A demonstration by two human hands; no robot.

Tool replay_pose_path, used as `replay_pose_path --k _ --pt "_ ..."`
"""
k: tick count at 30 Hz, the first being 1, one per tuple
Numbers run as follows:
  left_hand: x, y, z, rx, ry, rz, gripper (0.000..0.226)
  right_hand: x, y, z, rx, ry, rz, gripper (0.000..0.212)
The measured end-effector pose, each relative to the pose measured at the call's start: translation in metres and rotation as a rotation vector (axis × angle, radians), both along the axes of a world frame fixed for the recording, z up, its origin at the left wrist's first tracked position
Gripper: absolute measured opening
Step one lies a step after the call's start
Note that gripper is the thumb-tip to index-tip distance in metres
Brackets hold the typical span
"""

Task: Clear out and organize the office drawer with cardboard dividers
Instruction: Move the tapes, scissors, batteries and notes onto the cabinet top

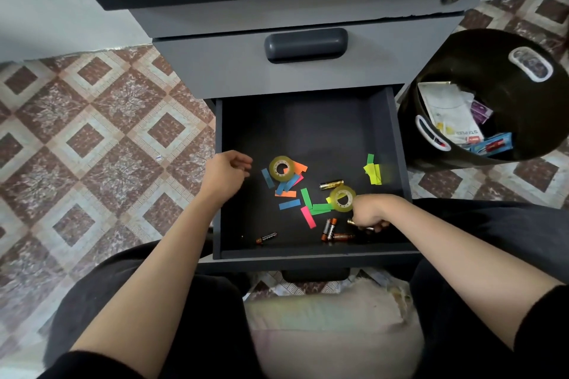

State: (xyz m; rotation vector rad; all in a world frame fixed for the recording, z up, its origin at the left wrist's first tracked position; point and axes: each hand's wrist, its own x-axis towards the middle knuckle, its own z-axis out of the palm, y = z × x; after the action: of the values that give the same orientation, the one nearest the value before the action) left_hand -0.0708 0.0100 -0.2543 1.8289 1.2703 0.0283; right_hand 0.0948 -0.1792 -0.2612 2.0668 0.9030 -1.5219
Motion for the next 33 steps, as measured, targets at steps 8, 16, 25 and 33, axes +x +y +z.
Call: replay_pose_path --k 8,16,25,33 --pt "-0.008 -0.037 -0.030 -0.164 0.506 -0.678 0.033 0.000 0.006 0.000 0.123 0.037 -0.109 0.022" --pt "-0.016 -0.048 -0.042 -0.279 0.544 -0.746 0.024 -0.005 0.007 -0.005 0.170 0.048 -0.174 0.023" --pt "-0.018 -0.047 -0.050 -0.244 0.571 -0.777 0.020 -0.005 0.007 -0.008 0.170 0.035 -0.143 0.008" --pt "-0.007 -0.053 -0.043 -0.448 0.420 -0.607 0.012 -0.006 0.009 -0.008 0.179 0.024 -0.125 0.008"
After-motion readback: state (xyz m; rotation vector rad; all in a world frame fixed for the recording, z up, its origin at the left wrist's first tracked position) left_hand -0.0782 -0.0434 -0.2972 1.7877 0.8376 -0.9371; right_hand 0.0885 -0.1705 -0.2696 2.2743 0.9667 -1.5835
